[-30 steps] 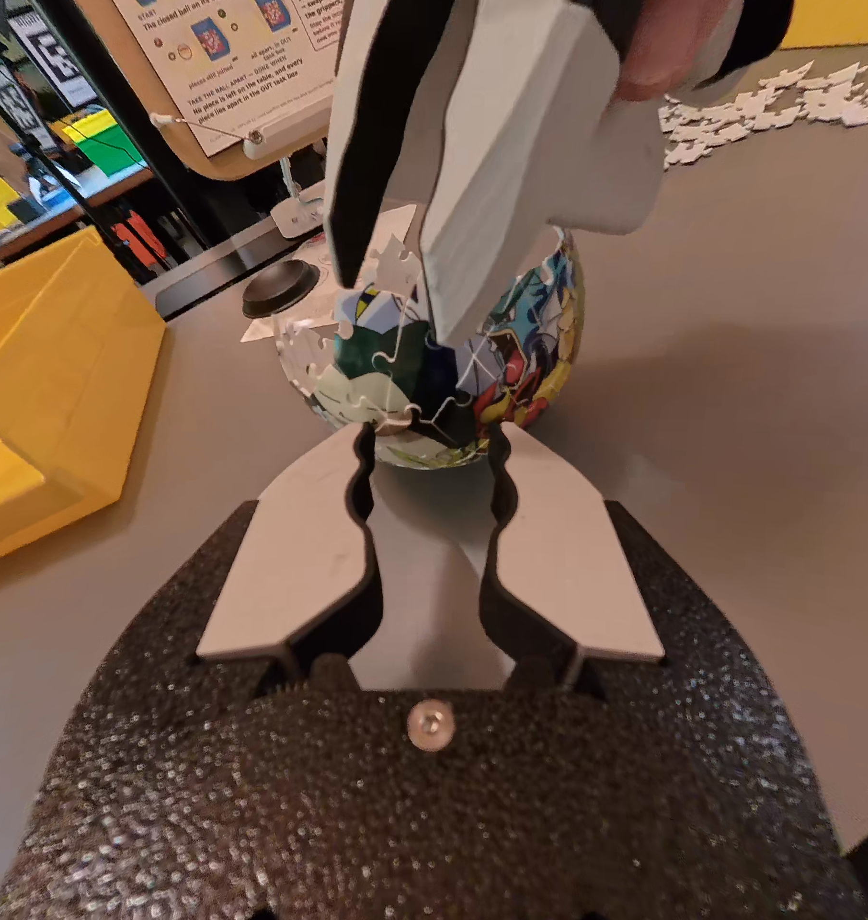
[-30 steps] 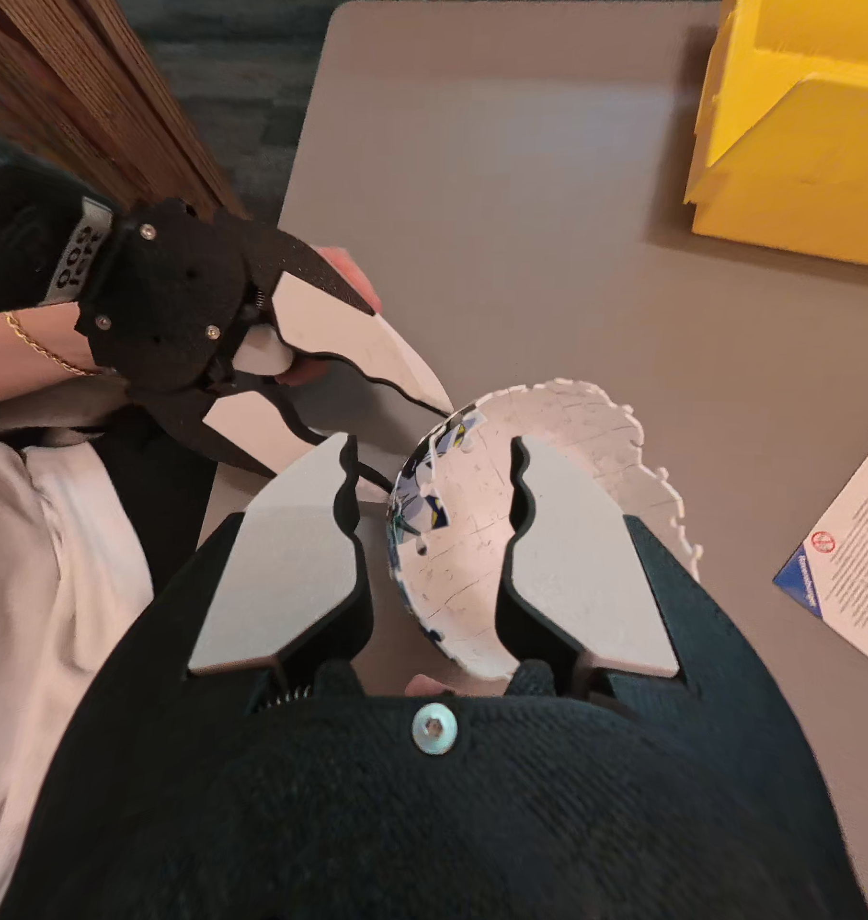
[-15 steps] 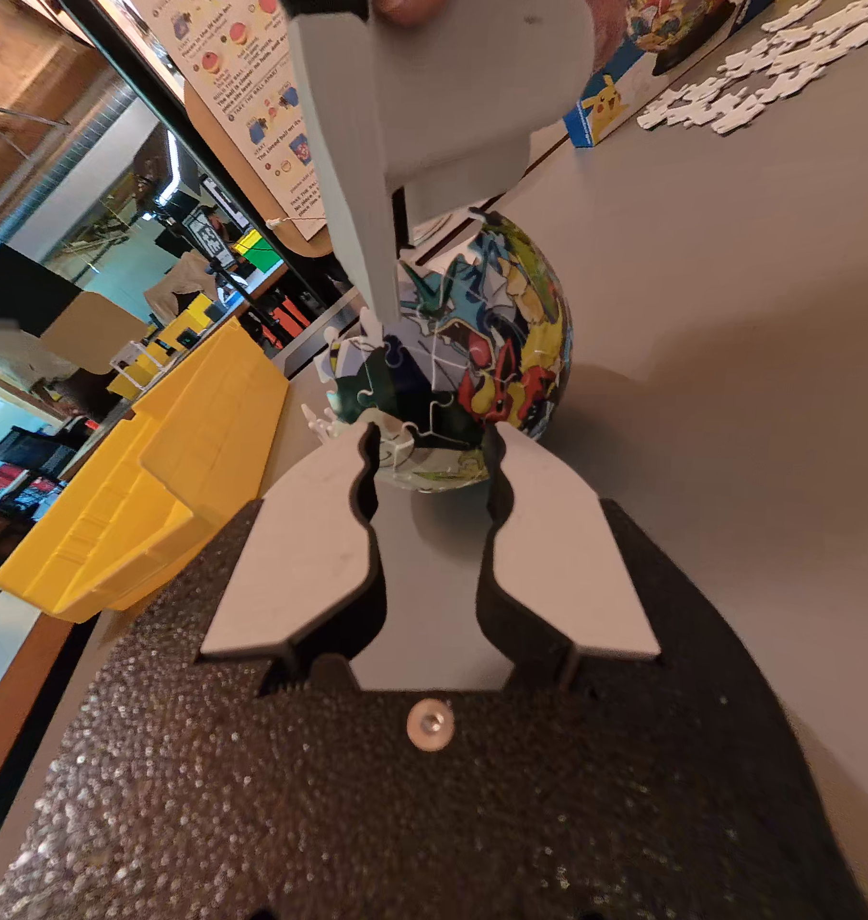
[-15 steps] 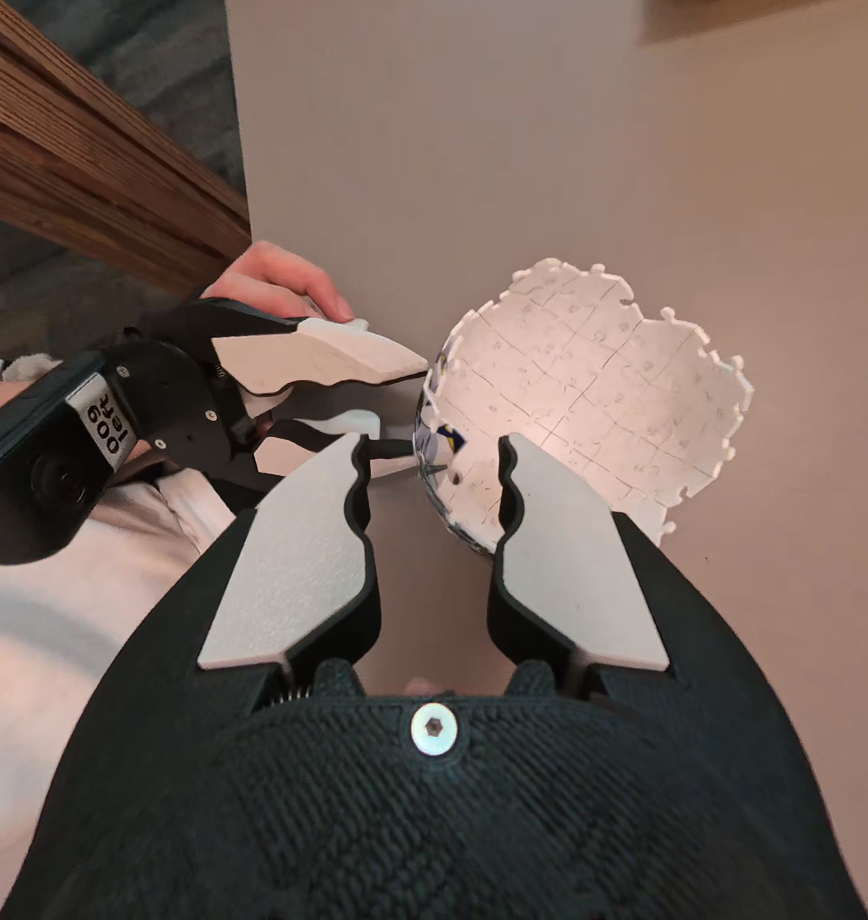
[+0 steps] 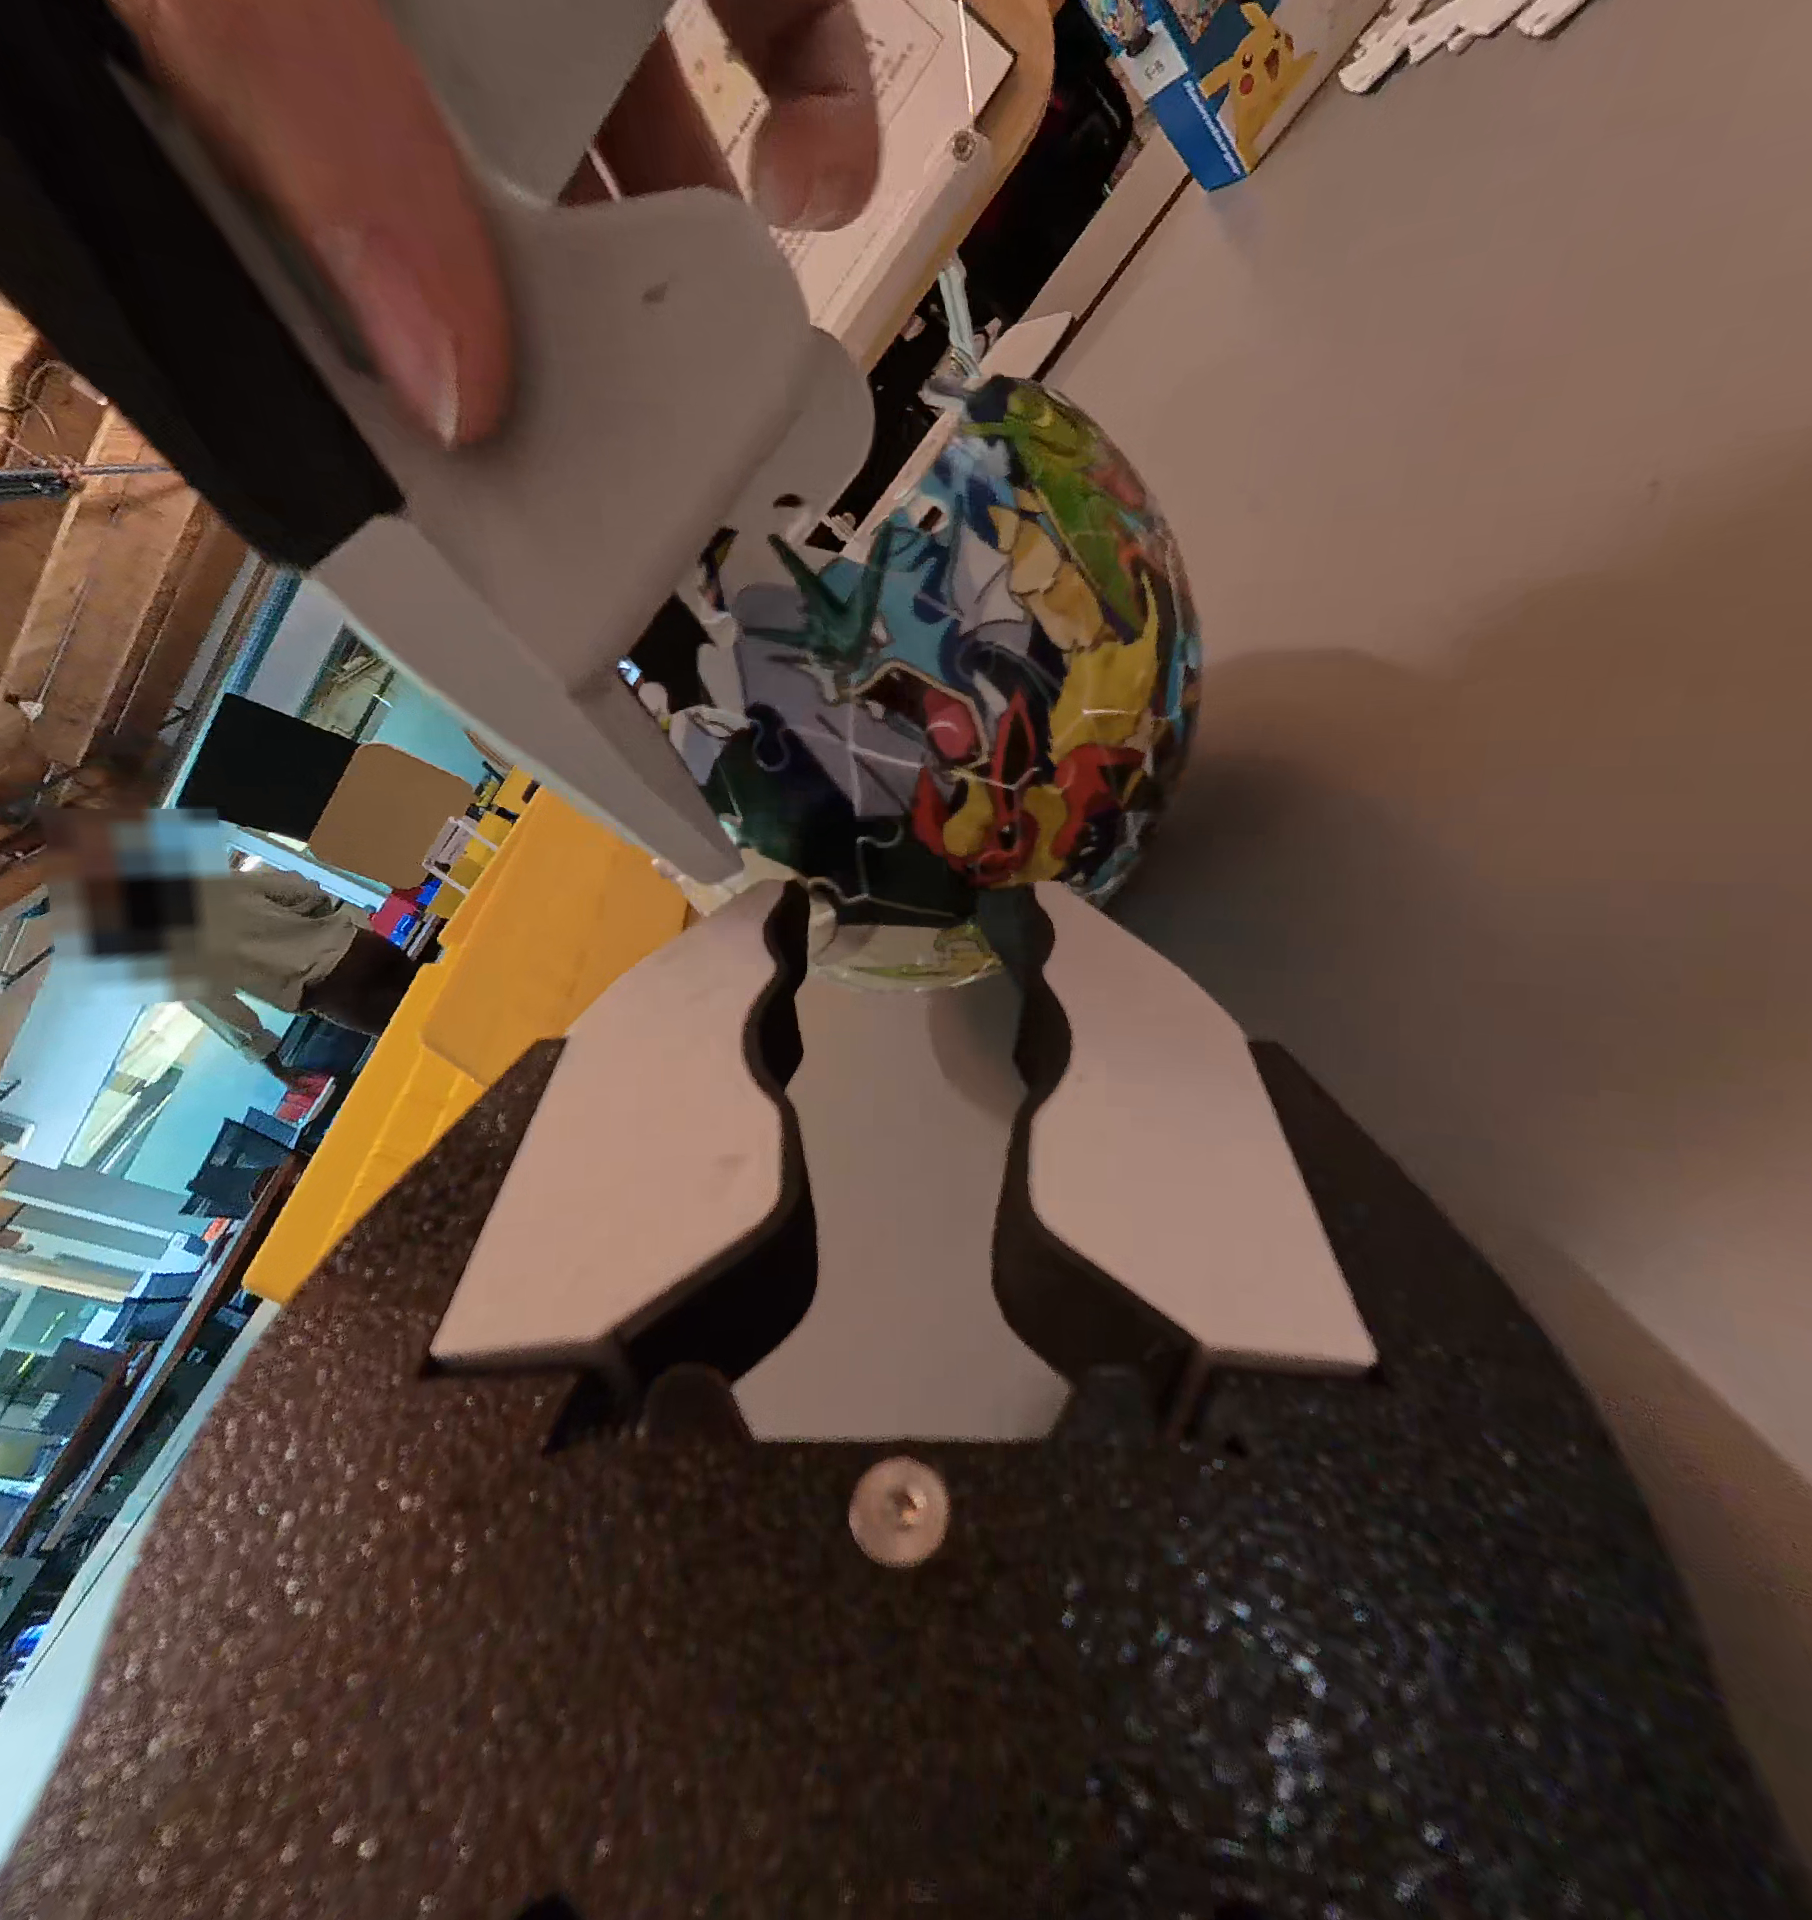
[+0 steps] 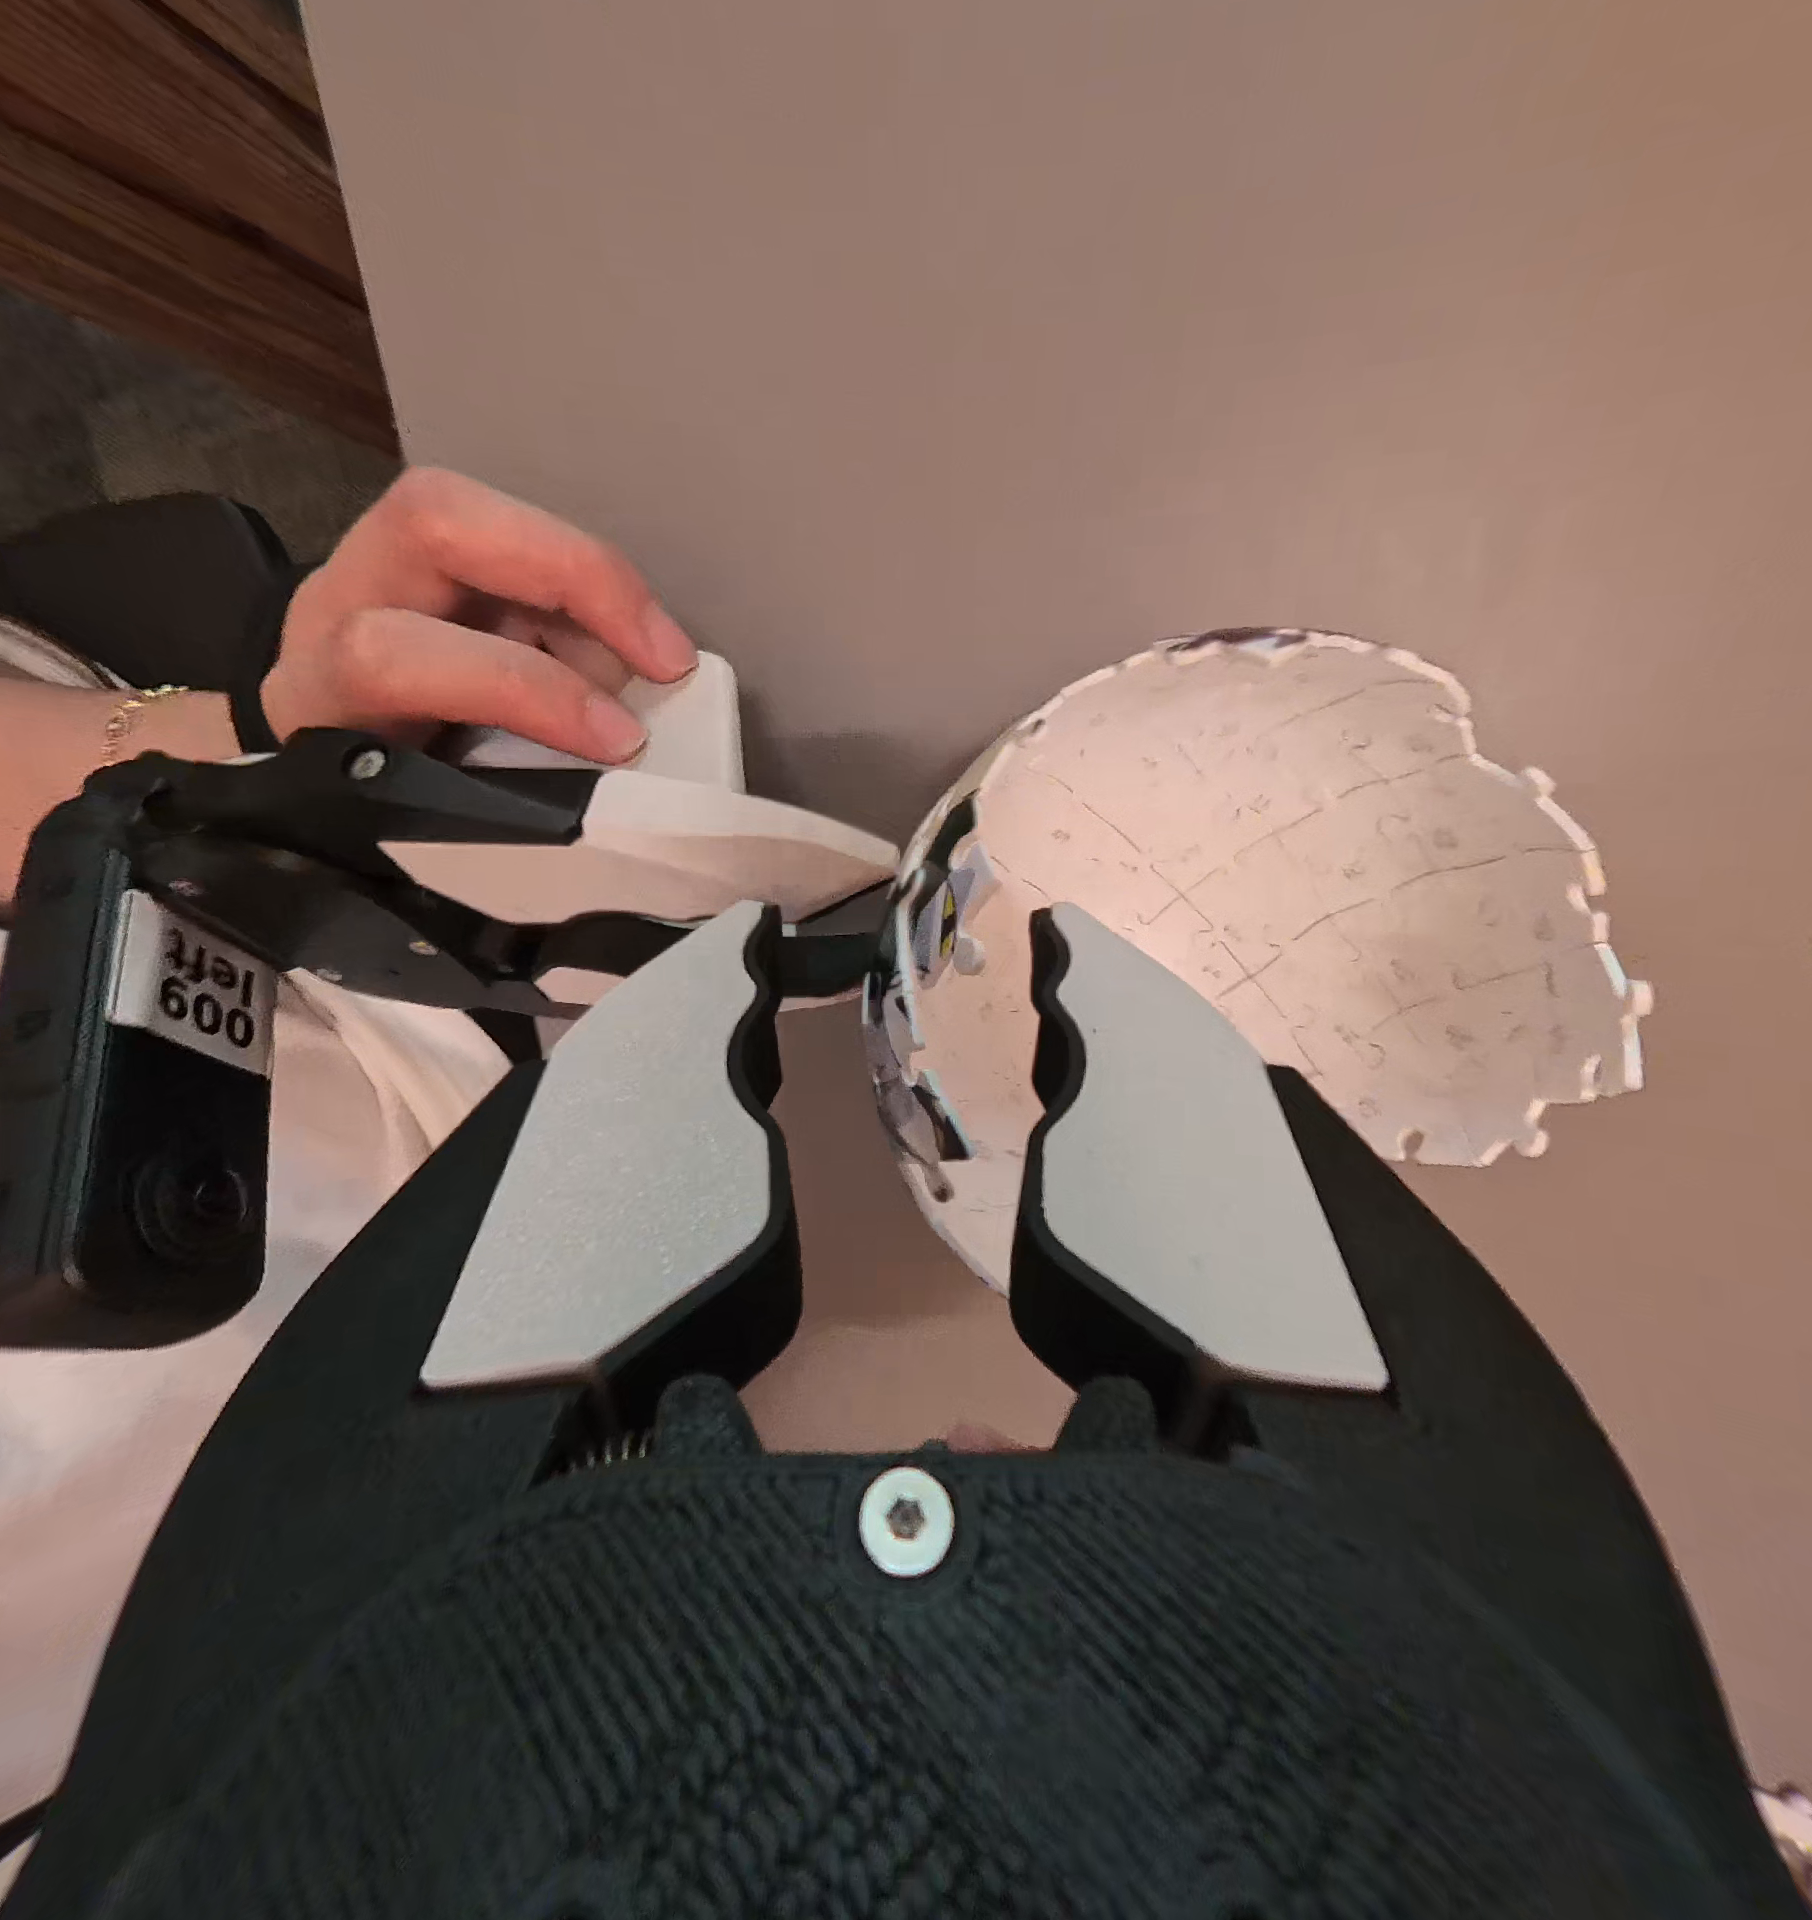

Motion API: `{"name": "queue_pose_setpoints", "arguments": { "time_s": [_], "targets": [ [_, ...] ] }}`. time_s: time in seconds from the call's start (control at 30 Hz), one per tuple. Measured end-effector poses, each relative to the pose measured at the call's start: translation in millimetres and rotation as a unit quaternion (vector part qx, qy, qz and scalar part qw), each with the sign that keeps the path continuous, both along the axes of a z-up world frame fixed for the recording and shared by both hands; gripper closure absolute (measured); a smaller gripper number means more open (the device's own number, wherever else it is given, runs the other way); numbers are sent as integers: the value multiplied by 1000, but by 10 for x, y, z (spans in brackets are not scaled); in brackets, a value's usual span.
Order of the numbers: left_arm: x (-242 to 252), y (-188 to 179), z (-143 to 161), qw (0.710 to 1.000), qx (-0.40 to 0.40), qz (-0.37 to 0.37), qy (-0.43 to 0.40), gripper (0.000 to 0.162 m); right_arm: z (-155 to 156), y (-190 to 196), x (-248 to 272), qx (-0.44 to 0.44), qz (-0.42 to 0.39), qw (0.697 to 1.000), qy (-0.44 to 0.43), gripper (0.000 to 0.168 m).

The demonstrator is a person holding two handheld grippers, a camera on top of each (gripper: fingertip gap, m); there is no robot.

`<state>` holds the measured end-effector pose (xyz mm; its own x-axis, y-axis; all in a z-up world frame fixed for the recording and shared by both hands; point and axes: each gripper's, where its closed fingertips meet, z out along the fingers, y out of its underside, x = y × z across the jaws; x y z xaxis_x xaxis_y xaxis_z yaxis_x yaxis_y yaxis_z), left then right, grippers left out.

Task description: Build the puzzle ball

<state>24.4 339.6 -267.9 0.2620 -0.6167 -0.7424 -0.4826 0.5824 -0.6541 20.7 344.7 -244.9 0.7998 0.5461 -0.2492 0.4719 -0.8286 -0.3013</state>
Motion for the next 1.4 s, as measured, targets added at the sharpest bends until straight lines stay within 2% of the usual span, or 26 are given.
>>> {"name": "queue_pose_setpoints", "arguments": {
  "time_s": [0.13, 0.2, 0.33, 0.5, 0.7, 1.23, 1.4],
  "targets": [
    [7, 7, -6, 1000, 4, 3, 3, 124, -47, 35, 47, -8, -18, 1000, -21, 124],
    [10, 10, -6, 1000, 2, 2, 3, 124, -29, 55, 5, -8, -23, 1000, -7, 132],
    [23, 15, -6, 1000, 5, -1, 4, 124, -12, 58, -15, -18, -31, 999, -2, 134],
    [30, 26, -5, 1000, 1, -2, 4, 125, -35, 63, -3, -25, -46, 999, -7, 146],
    [22, 27, 15, 1000, -8, -7, -3, 127, -40, 105, -16, -25, -76, 997, 5, 152],
    [37, 31, 6, 1000, -10, -10, 2, 129, -22, 79, -56, -60, -104, 992, 30, 141],
    [42, 36, -6, 1000, -7, -9, 6, 130, -51, 82, -43, -72, -113, 991, 29, 149]
  ]
}}
